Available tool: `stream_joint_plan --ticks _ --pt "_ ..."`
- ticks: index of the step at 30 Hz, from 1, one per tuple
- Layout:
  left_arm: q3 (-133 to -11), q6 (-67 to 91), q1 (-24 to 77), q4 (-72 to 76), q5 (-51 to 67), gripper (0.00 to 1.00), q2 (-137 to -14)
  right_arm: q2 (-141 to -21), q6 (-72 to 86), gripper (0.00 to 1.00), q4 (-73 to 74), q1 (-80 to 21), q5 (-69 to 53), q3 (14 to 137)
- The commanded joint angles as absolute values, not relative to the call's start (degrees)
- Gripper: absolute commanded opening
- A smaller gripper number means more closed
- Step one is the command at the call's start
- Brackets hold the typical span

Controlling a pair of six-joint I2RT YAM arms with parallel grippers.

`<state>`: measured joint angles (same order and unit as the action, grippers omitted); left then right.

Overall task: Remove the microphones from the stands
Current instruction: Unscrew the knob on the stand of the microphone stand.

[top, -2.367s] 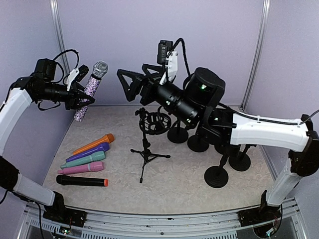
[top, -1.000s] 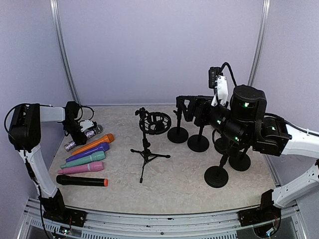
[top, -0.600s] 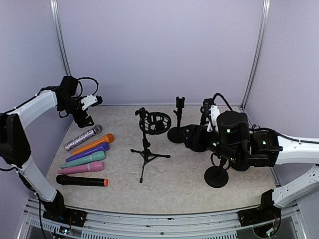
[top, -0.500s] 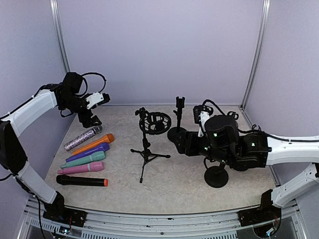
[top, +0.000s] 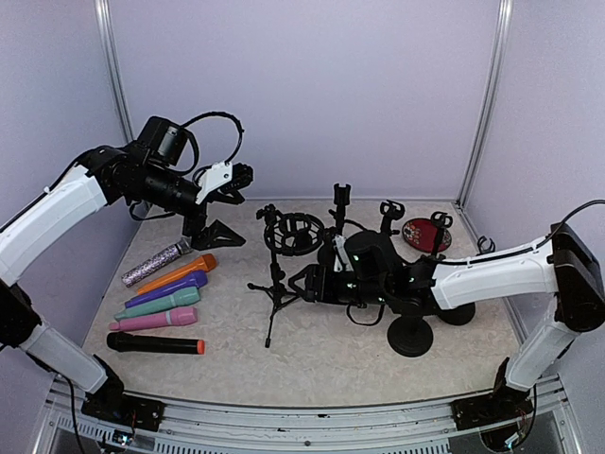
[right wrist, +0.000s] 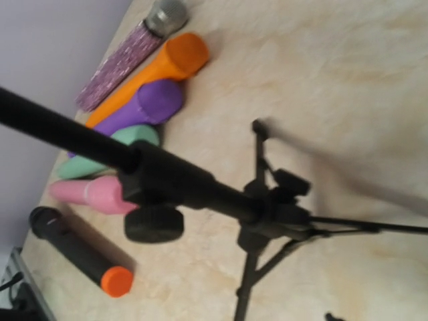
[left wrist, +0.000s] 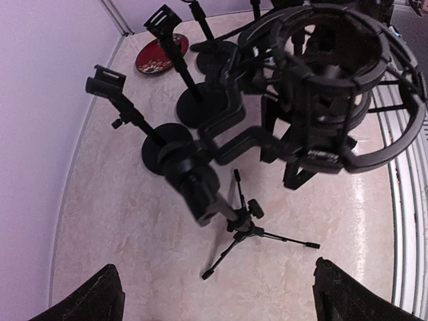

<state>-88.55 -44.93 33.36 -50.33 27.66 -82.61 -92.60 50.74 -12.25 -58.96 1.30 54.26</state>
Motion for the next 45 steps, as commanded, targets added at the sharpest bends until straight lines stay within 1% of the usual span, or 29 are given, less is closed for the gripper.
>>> stream_joint_plan --ticks 1,4,9,13,21,26,33,36,38,42,45 --pt "-89.56 -42.20 35.07 -49.33 31.14 0.94 -82.76 -96.31 52.74 0.68 -19.73 -57.96 -5.74 56.66" --pt "-90.13 -41.18 35.62 -48.65 32.19 0.93 -82.76 -98.19 53.34 0.67 -21.29 -57.59 -6.71 57.61" --pt "-91.16 -41.15 36.59 -48.52 31.93 0.89 -83.74 -101.04 54.65 0.63 -24.54 -56.62 -8.13 58.54" --pt "-91.43 -41.31 37.12 -48.59 31.79 0.87 -84.49 -102.64 55.22 0.58 -25.68 -55.76 -9.12 59.72" --pt "-92.30 -41.30 37.96 -48.27 31.40 0.84 -85.20 -104.55 56.50 0.42 -28.16 -54.98 -11.15 60.12" --pt "-92.37 -41.23 38.39 -48.39 31.12 0.81 -85.95 -105.55 56.77 0.39 -28.63 -54.86 -12.02 60.92" --pt "-92.40 -41.05 38.50 -48.81 30.94 0.79 -86.16 -106.42 56.91 0.32 -29.71 -54.71 -12.37 61.75" --pt "-92.64 -41.05 38.57 -49.03 30.91 0.78 -86.12 -106.52 56.78 0.25 -29.72 -54.52 -12.48 62.29" --pt "-92.79 -41.12 38.63 -49.32 31.01 0.77 -85.99 -106.52 56.57 0.19 -29.39 -54.46 -12.39 62.43" --pt "-92.72 -41.29 38.60 -49.52 30.78 0.76 -86.15 -106.46 56.22 0.01 -28.46 -54.40 -12.18 62.35" --pt "-92.85 -41.35 38.67 -49.56 30.84 0.76 -86.31 -106.24 55.60 0.00 -27.80 -54.42 -11.68 62.23"
